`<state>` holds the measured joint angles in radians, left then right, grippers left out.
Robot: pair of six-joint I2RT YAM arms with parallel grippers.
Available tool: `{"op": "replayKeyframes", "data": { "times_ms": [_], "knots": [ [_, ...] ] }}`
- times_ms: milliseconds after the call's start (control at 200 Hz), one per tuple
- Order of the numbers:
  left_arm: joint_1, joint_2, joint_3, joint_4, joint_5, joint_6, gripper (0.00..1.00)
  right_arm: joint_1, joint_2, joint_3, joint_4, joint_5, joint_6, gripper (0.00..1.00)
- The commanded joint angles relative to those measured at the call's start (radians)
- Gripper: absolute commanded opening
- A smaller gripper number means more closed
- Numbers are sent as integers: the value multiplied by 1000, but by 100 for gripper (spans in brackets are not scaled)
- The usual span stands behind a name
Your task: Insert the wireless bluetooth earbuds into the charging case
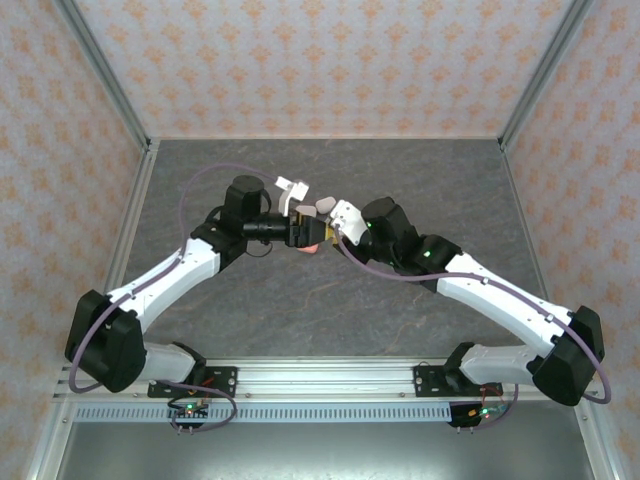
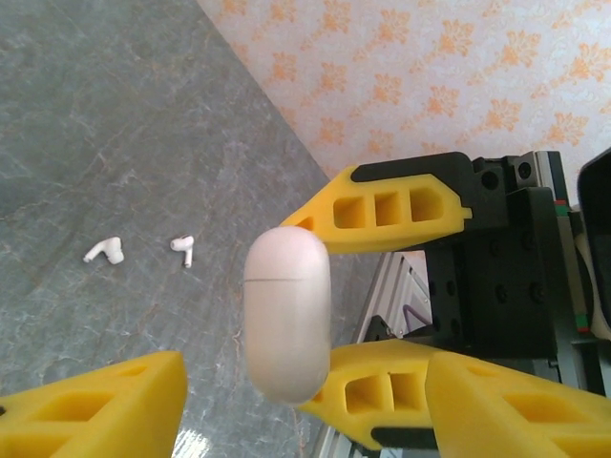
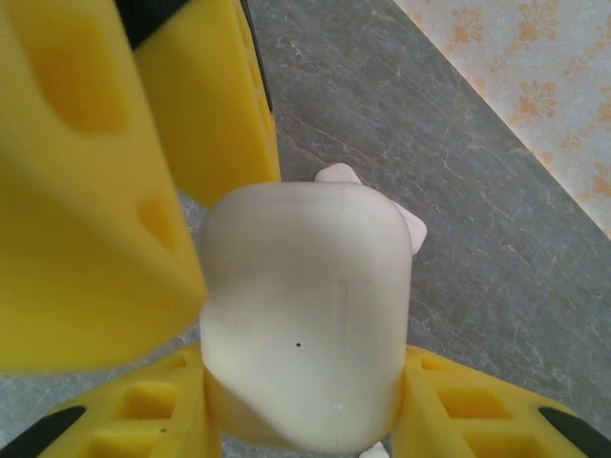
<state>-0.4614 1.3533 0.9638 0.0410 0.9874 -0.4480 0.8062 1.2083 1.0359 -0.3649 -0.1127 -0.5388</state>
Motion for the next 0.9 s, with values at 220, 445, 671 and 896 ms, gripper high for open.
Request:
{"op": "replayKeyframes", "data": {
  "times_ms": [220, 445, 671, 896],
  "knots": [
    [-28, 53, 45, 54, 35, -4, 38, 7, -19, -18, 41, 11, -18, 40],
    [-45, 76, 49, 53, 56, 5, 35, 7, -19, -24, 51, -11, -13, 40],
    [-49, 66, 45, 33, 46, 23, 21, -9, -19, -10, 8, -2, 3, 47],
    [-49, 31, 42, 13, -53, 58, 15, -33, -85, -8, -71, -107, 70, 90]
  ]
}}
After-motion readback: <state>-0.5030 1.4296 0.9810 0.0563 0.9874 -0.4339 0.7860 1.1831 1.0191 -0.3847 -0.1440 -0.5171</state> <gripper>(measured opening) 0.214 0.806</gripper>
